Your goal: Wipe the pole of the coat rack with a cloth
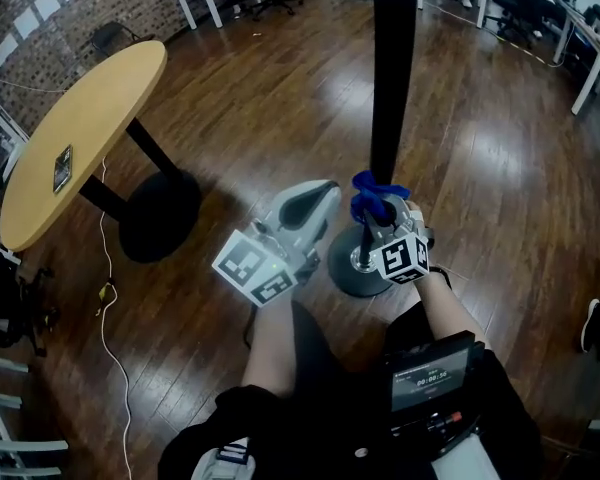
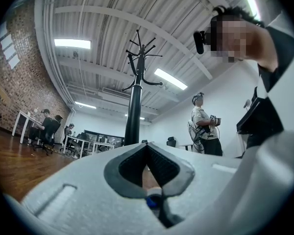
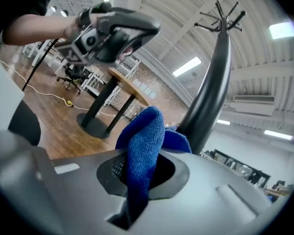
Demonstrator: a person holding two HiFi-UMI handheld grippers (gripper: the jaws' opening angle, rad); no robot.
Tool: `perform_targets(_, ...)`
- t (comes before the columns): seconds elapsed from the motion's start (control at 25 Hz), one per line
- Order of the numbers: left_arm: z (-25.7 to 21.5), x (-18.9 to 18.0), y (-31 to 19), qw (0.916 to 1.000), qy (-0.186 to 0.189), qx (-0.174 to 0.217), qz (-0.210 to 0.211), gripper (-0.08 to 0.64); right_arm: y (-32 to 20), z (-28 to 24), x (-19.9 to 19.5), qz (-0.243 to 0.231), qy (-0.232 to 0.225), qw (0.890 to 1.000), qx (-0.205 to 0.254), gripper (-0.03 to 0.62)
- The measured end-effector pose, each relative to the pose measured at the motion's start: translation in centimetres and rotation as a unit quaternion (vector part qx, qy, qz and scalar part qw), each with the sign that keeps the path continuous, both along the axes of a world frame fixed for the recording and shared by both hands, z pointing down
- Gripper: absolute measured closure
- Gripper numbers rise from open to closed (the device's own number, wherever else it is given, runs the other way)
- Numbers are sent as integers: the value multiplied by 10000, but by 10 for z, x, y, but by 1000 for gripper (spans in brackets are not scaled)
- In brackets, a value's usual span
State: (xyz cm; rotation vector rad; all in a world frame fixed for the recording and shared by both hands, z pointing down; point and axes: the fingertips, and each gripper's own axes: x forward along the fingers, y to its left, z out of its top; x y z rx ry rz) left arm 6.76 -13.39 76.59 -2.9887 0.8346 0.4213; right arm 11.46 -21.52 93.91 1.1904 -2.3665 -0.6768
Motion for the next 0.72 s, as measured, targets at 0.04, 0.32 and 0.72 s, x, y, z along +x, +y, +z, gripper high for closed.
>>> perform_targets(0.04, 0, -1, 0, 10000, 6, -5, -14, 558, -1, -30, 0, 35, -93, 9995, 303, 574)
perform_targets(0.32, -16, -10, 8, 9998, 29, 163, -110, 558, -2, -289, 1, 9, -949, 9633, 2512, 574)
perform_targets(0.72, -25, -25, 15, 9993, 120, 261, -253, 558, -13, -362, 72, 351, -2939, 9232, 2451, 574)
